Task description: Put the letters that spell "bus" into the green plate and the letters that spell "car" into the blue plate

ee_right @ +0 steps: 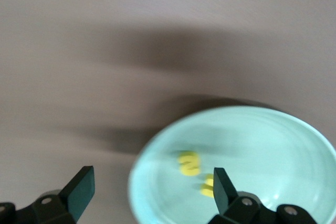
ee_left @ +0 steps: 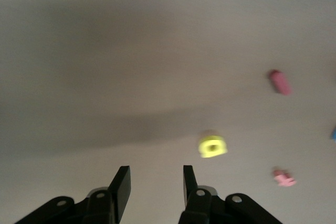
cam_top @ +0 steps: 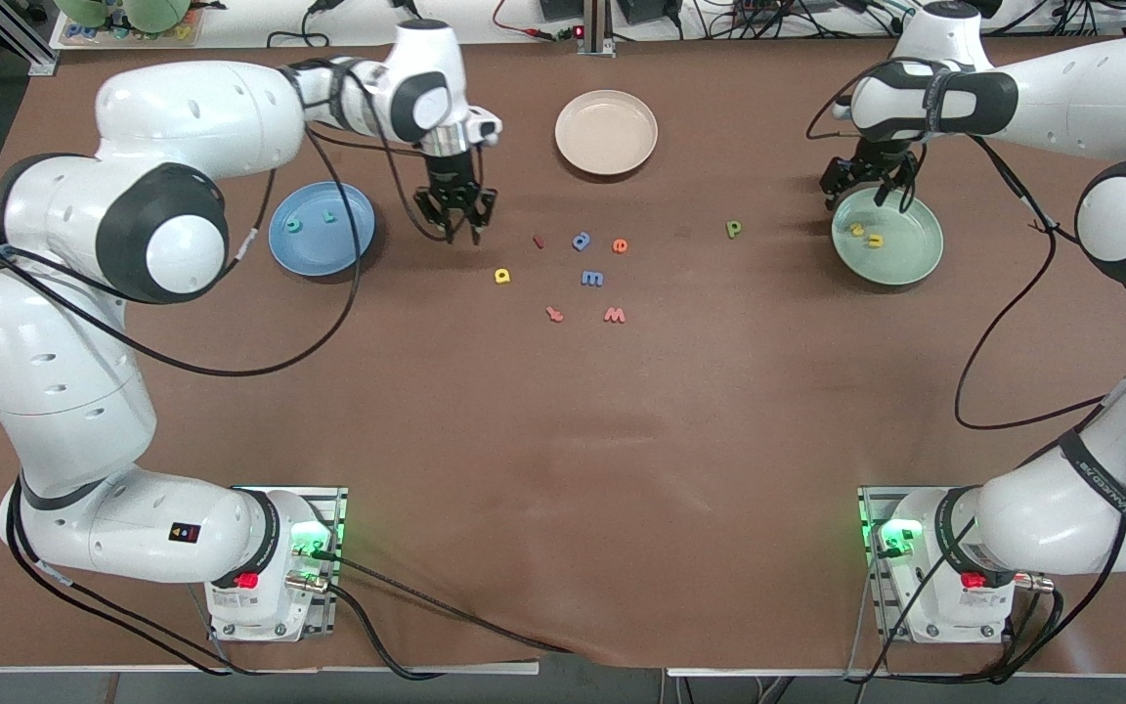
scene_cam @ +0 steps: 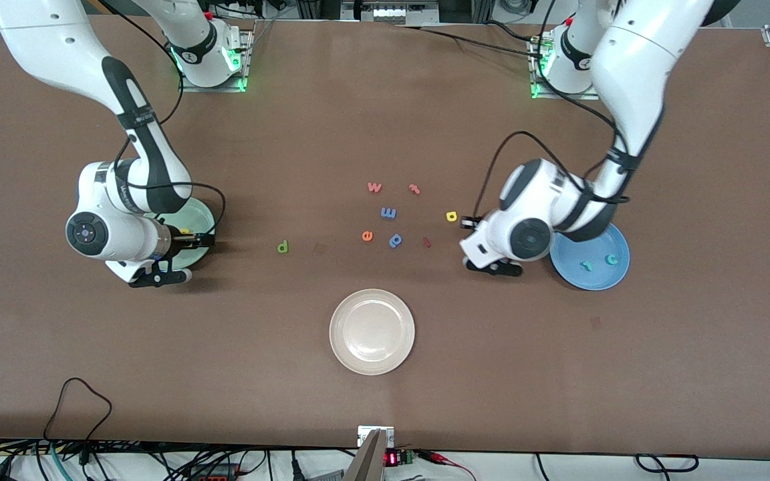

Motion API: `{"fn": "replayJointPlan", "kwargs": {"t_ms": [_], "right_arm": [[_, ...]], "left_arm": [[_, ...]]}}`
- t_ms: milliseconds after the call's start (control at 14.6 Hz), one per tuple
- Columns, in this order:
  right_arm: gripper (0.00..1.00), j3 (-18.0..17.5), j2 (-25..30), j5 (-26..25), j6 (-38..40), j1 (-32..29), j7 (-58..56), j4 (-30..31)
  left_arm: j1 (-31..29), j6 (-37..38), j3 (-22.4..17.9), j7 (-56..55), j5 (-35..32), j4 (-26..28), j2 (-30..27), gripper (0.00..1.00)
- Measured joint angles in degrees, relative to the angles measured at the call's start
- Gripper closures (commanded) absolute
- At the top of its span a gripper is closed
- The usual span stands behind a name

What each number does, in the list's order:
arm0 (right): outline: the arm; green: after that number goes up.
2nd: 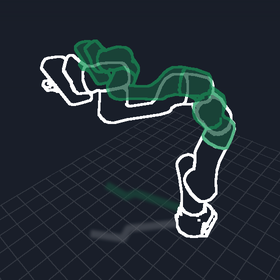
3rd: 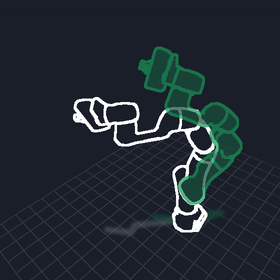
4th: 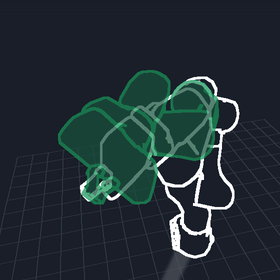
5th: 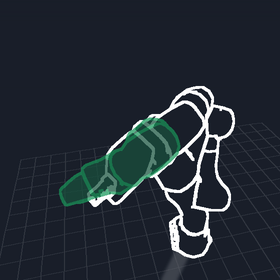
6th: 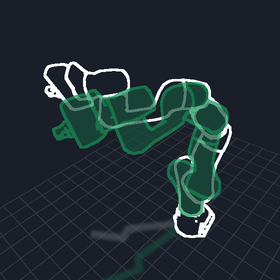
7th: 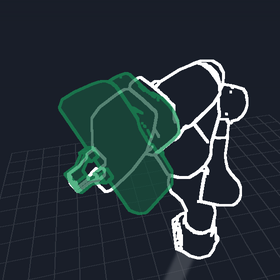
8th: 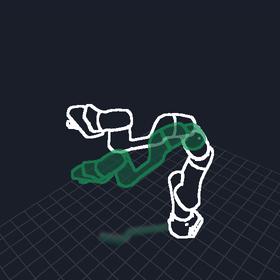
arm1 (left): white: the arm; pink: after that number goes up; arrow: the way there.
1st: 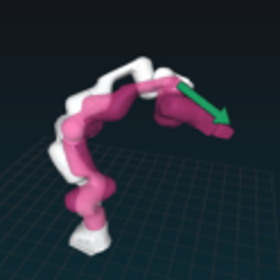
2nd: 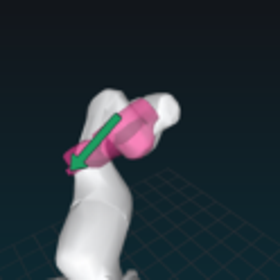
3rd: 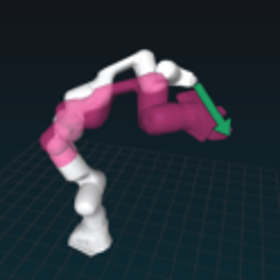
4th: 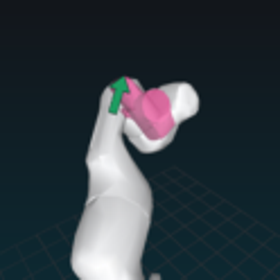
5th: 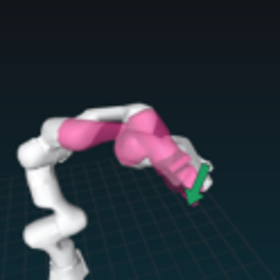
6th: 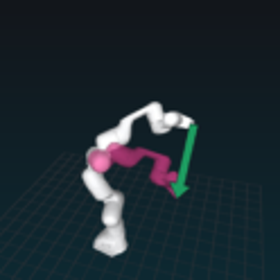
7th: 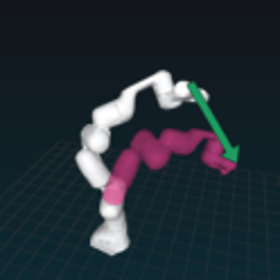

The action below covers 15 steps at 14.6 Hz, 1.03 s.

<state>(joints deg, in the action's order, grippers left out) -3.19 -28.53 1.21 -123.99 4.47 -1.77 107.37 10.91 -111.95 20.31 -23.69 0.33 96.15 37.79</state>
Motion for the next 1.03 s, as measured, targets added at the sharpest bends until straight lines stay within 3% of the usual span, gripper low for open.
{"fn": "replayJointPlan", "kwargs": {"t_ms": [206,275,755,1030], "right_arm": [[0.37,-0.8,0.6,2.1,-2.1,3.9,1.8,-0.1],[0.44,-0.9,0.4,2.2,-2.8,5.4,1.9,0.0],[0.46,-1.1,-4.6,2.3,-11.7,15.4,11.0,0.1],[0.46,-0.9,-6.2,2.3,-12.9,16.5,11.6,0.1]], "left_arm": [[3.4,-10.8,0.3,-5.3,0.0,7.2,-0.8,0.50],[3.4,-13.0,0.6,-6.4,0.0,9.3,-1.1,0.50],[3.1,-18.0,0.6,-7.8,0.0,12.5,-2.6,0.50],[3.0,-19.0,0.6,-7.9,0.0,13.2,-2.6,0.50]]}}
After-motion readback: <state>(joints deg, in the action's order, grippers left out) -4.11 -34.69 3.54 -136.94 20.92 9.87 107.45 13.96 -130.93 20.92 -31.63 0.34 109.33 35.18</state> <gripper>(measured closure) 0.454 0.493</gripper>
